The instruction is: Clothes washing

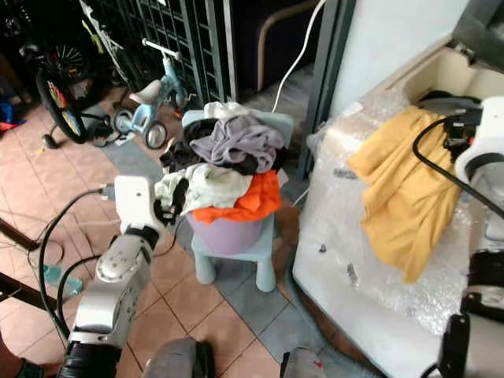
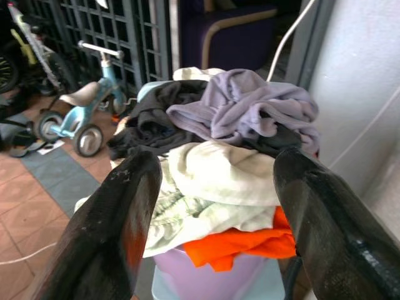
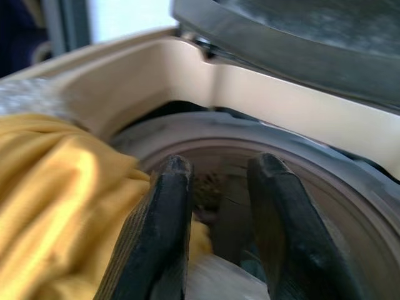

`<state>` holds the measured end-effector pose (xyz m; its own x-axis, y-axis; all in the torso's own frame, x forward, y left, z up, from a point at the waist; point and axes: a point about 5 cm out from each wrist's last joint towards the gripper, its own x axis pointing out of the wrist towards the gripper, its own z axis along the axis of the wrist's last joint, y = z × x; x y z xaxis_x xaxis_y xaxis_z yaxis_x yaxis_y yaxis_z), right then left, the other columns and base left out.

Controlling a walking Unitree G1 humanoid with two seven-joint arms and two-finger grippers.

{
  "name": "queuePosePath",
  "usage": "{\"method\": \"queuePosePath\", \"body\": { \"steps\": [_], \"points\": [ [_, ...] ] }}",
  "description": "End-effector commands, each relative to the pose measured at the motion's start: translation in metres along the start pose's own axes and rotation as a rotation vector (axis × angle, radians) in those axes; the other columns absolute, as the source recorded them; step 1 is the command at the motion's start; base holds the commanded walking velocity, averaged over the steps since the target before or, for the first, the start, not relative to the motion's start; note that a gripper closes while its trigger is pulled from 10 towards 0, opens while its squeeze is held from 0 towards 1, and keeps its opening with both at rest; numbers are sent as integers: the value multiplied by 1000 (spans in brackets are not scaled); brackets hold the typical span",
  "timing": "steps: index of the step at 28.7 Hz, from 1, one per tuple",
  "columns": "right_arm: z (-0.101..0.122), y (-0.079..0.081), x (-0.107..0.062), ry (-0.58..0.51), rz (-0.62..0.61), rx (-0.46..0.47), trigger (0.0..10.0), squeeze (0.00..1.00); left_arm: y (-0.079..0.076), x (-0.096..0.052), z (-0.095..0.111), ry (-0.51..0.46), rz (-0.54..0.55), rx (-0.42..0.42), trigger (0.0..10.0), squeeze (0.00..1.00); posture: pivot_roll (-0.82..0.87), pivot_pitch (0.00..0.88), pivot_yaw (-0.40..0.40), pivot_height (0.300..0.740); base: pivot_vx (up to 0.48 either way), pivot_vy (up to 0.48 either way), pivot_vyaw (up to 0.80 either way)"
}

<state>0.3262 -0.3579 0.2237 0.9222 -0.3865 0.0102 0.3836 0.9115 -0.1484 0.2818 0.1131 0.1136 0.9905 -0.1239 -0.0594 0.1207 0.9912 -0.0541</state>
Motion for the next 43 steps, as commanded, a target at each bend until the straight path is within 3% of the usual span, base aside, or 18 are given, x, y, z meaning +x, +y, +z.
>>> {"method": "queuePosePath", "body": {
  "steps": [1, 2, 7, 8, 11, 12, 13, 14, 16, 20, 25, 26, 27, 34, 43],
  "points": [
    [12, -8, 2, -21, -72, 40, 9529, 0, 1, 2, 2, -2, 9, -2, 10000, 0, -58, 98, 56, 740, 0, 0, -800],
    [16, -7, 3, -31, -66, 45, 10000, 0, 1, 2, 2, -3, 9, -3, 10000, 0, -58, 98, 55, 740, 0, 0, -800],
    [26, 0, 4, -105, -47, 78, 10000, 0, -1, 3, 2, -5, 9, -8, 10000, 0, -59, 97, 51, 740, 0, 0, -800],
    [26, 3, 4, -107, -32, 47, 10000, 0, -1, 3, 2, -4, 11, -9, 10000, 0, -59, 97, 51, 740, 0, 0, 0],
    [25, 13, 2, -127, 62, 55, 10000, 0, -1, 3, 2, -3, 14, -10, 10000, 0, -60, 97, 49, 740, 0, 0, 0],
    [28, 22, -1, -165, 140, 78, 10000, 0, -1, 3, 2, -4, 15, -11, 10000, 0, -61, 97, 49, 740, 0, 0, 0],
    [33, 33, -7, -226, 234, 45, 10000, 24, -1, 3, 2, -5, 17, -11, 10000, 0, -64, 98, 49, 740, 0, 0, 0],
    [34, 38, -11, -249, 277, 28, 10000, 1000, -1, 3, 2, -6, 18, -11, 10000, 0, -66, 97, 50, 740, 0, 0, 0],
    [31, 44, -16, -261, 326, -12, 10000, 1000, -1, 3, 2, -8, 19, -12, 10000, 0, -68, 98, 49, 740, 0, 0, 0],
    [34, 50, -26, -337, 312, -101, 10000, 1000, 1, 7, 7, -35, 19, -12, 10000, 0, -70, 96, 36, 740, 0, 0, 0],
    [37, 62, -33, -364, 327, -81, 10000, 1000, 1, 14, 17, -65, 4, -2, 10000, 0, -78, 102, 28, 740, 0, 0, 0],
    [35, 72, -39, -369, 365, -108, 10000, 1000, 2, 16, 21, -72, 3, -6, 10000, 0, -80, 111, 34, 740, 0, 0, 0],
    [26, 83, -48, -351, 401, -119, 10000, 1000, 5, 16, 21, -70, 8, -13, 10000, 0, -90, 118, 61, 740, 0, 0, 0],
    [4, 102, -75, -314, 501, -120, 10000, 1000, 8, 9, 14, -45, 9, -18, 10000, 0, -100, 107, 86, 740, 0, 0, 0],
    [-7, 125, -98, -241, 647, 73, 10000, 1000, 7, 3, 12, -41, 21, -32, 10000, 0, -84, 83, 67, 740, 0, 0, 0]
  ]
}}
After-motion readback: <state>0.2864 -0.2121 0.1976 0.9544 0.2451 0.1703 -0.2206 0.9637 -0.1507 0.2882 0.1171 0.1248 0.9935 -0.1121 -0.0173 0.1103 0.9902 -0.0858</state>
